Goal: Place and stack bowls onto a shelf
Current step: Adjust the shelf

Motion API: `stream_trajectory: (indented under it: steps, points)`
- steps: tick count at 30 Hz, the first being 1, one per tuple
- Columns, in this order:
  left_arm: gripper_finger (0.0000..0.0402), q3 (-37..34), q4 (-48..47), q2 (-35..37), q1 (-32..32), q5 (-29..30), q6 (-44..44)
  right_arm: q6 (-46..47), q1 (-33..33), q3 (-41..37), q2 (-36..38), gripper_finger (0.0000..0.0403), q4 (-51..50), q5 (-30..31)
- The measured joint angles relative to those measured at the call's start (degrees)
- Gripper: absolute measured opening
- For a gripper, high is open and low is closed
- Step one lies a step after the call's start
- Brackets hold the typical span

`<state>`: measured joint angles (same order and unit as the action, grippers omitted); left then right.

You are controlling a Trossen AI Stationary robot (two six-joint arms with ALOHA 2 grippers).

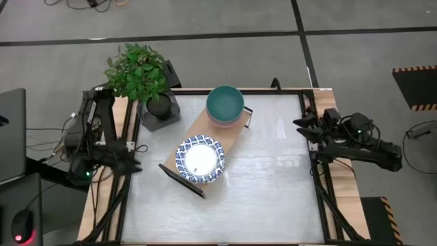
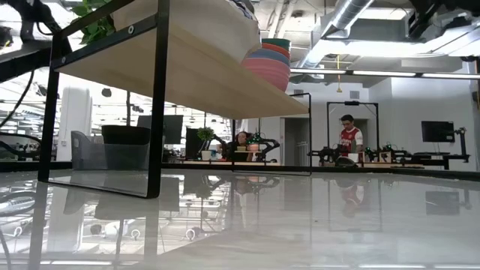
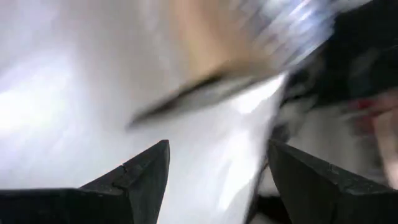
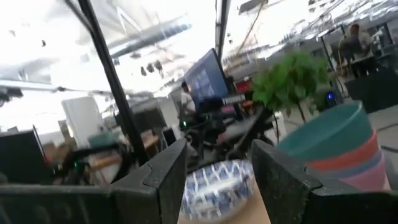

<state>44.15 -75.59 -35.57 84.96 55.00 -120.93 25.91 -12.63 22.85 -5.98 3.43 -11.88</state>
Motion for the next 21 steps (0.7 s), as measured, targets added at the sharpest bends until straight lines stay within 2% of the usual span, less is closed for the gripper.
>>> stream_trajectory:
  steps: [3, 4, 5, 6, 7, 8, 10, 11, 14, 17, 19, 21]
  points:
    - [0.0254, -2.1, 1.1, -0.1, -0.2, -17.3, -3.7, -1.8, 1.0, -2.1, 0.0, 0.0205, -0.7, 0.0]
    - [0.0254, -2.8, 1.7, -0.1, -0.2, -21.4, -4.5, -1.8, 1.3, -3.1, 0.0, 0.0205, -0.5, 0.1]
    - [0.0254, -3.2, 2.4, -0.4, -0.2, -22.1, -5.6, -1.5, 1.7, -4.2, 0.0, 0.0205, 0.3, 0.7]
    - [0.0254, -3.0, 2.5, -1.2, -0.2, -20.8, -6.2, -0.7, 2.0, -5.4, 0.0, 0.0205, 1.2, 1.7]
    - [0.0254, -3.1, 4.4, -2.1, -0.1, -17.1, -4.2, 0.0, 2.4, -6.5, 0.0, 0.0205, 2.4, 2.7]
    - [0.0254, -3.4, 10.1, -2.4, 0.6, -10.3, 2.6, 0.5, 2.9, -7.6, 0.0, 0.0205, 4.2, 3.5]
    - [0.0254, -2.8, 24.2, -2.1, 2.4, 5.2, 22.5, 1.0, 3.8, -9.5, 0.0, 0.0205, 8.5, 4.4]
    - [0.0254, -2.7, 29.2, -1.1, 3.4, 8.7, 29.6, 1.0, 4.3, -10.1, 0.0, 0.0205, 10.2, 4.4]
    - [0.0254, -4.5, 42.7, 1.3, 5.1, 9.8, 42.8, 0.2, 6.0, -11.1, 0.0, 0.0205, 12.9, 4.5]
    - [0.0254, -10.0, 58.2, 2.2, 6.3, 10.4, 54.8, -0.8, 7.4, -11.6, 0.0, 0.0205, 13.1, 4.5]
    - [0.0254, -14.9, 72.5, 2.3, 6.1, 8.6, 60.1, -0.4, 8.2, -12.0, 0.0, 0.0205, 12.9, 4.5]
    - [0.0254, -21.7, 91.7, 1.1, 4.7, 4.6, 68.5, 0.0, 9.2, -12.2, 0.0, 0.0205, 12.8, 4.5]
